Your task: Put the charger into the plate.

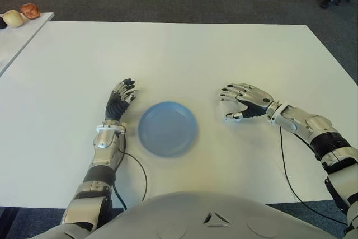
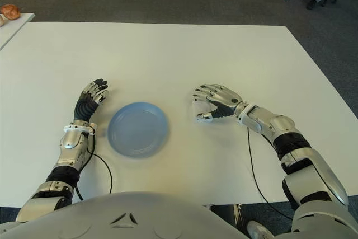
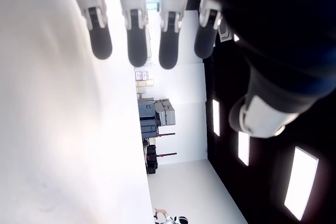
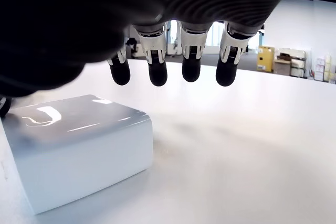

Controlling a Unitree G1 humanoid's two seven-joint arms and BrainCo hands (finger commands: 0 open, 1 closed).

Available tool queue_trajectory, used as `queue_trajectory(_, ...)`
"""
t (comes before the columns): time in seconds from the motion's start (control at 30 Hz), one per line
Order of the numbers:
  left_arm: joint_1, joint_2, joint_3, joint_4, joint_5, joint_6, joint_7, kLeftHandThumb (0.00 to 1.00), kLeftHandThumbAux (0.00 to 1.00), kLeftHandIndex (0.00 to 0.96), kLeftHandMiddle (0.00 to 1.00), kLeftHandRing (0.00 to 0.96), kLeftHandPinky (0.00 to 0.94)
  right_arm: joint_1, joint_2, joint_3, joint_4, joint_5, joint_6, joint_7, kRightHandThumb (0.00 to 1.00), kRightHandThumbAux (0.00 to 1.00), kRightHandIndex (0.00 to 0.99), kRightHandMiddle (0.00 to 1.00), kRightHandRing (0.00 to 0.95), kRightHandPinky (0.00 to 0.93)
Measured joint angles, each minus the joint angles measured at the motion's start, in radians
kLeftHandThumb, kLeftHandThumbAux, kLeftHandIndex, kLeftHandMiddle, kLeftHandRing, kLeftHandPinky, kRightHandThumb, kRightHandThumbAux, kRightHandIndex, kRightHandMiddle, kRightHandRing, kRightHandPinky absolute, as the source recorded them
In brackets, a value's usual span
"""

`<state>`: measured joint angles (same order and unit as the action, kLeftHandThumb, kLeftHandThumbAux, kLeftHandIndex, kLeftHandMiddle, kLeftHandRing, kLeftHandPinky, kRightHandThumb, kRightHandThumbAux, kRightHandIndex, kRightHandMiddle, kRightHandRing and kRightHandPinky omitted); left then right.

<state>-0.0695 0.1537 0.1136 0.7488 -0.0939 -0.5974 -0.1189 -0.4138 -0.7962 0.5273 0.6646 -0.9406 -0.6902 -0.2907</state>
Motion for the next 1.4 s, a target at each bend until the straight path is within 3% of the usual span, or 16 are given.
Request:
queue_trajectory(0.57,0.000,0.007,-0.002,0.001,0.000,0.000,0.000,0.000,0.617,0.206,0.224,0.203,0.194,0.024,0.021,-0.041,-0.014,0.060,0.006,0.013,0.194,0.143,0.000,0.000,0.000,0.000)
queue_trajectory(0.93,0.000,0.008,-0.002,0.004,0.008,0.000,0.000,0.000,0.611,0.207,0.228,0.206,0.193,0.032,0.026,-0.049,-0.019,0.072,-0.029,-0.001,0.207,0.123,0.000,0.000,0.000,0.000)
queue_trajectory(1.4,0.000,0.012,-0.002,0.006,0.016,0.000,0.000,0.000,0.617,0.216,0.235,0.215,0.207,0.074,0.026,-0.076,-0.088,0.091,-0.039,0.028,0.216,0.118,0.000,0.000,0.000,0.000)
